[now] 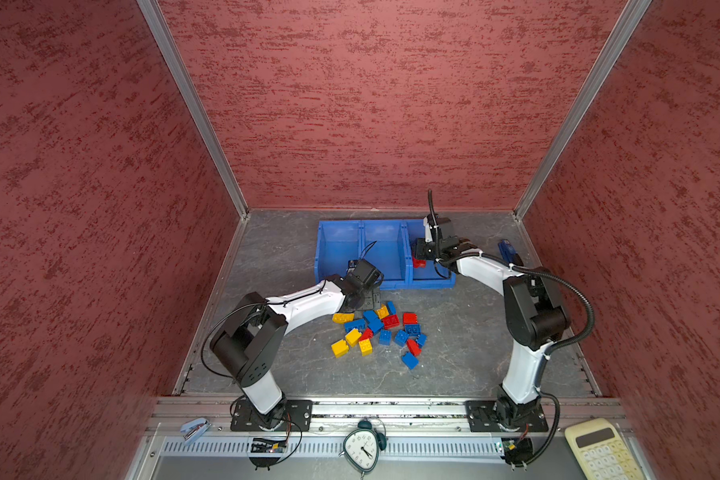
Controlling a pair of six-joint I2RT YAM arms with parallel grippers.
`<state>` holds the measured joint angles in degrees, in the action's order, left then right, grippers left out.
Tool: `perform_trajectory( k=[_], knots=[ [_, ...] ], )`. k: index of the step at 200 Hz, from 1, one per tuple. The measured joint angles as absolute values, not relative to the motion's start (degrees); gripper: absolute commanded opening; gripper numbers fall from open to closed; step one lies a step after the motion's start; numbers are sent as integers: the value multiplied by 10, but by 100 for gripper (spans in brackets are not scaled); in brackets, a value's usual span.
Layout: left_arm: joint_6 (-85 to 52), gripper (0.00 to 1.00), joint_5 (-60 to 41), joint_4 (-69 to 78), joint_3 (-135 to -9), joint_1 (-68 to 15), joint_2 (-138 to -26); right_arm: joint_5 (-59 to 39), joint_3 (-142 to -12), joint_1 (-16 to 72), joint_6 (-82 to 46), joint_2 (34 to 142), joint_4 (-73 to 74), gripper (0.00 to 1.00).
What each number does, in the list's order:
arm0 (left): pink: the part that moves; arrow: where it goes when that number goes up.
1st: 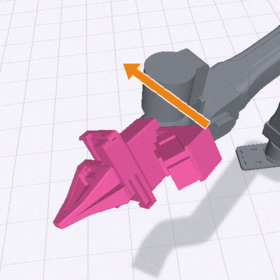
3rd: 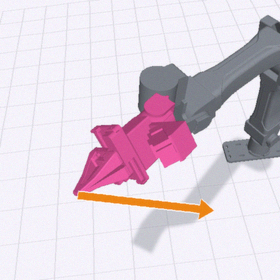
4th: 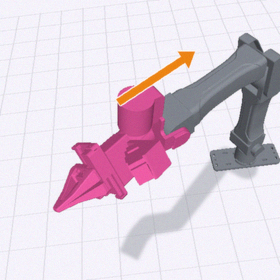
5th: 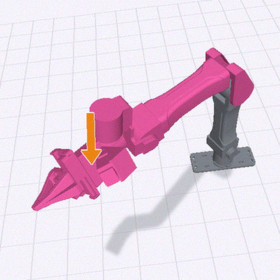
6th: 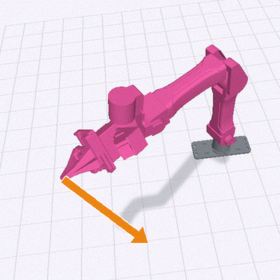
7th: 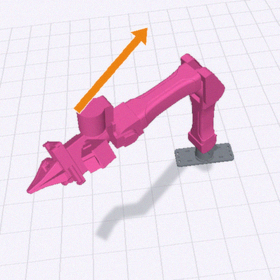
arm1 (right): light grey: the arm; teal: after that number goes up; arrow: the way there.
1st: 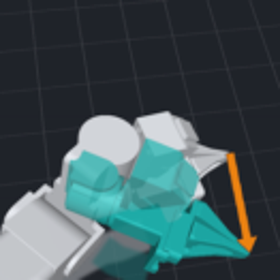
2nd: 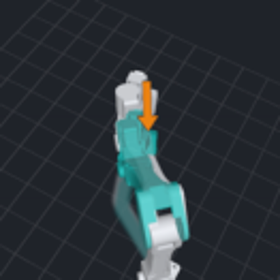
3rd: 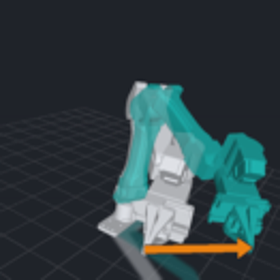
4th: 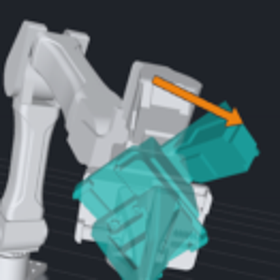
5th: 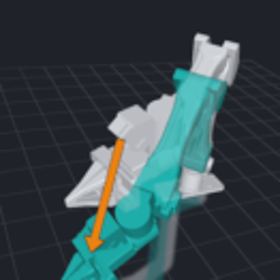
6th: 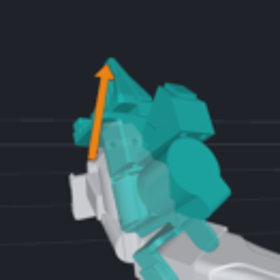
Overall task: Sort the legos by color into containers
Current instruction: 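Grasp a yellow brick by the bin with the left gripper while the right withdraws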
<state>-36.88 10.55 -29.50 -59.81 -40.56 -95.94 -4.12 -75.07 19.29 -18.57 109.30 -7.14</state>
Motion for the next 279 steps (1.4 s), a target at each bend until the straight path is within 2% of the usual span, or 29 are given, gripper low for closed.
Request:
perform_trajectory(
  k=[37,50,53,98,135,157,195,226,262,279],
  knots=[
    [-373,99,112,-291,-598,-406,-961,-49,-720,192,-186,1046,-73,72],
    [-375,99,119,-288,-598,-406,-961,-48,-690,191,-191,1004,-74,97],
    [-376,99,121,-286,-598,-406,-961,-47,-682,191,-195,992,-73,98],
    [-378,99,142,-269,-595,-413,-957,-39,-531,192,-222,799,-45,99],
    [-377,100,154,-267,-601,-418,-967,31,-388,192,-269,661,-4,99],
    [-377,100,160,-273,-623,-422,-995,61,-316,192,-303,614,33,99],
    [-376,95,184,-274,-647,-433,-1031,89,-290,192,-334,610,62,99],
    [-377,79,201,-270,-655,-437,-1055,91,-317,192,-337,642,75,99],
    [-381,66,211,-264,-657,-437,-1061,90,-341,192,-337,669,84,99],
    [-381,63,209,-257,-657,-433,-1065,90,-341,192,-337,672,86,99]
  ],
)
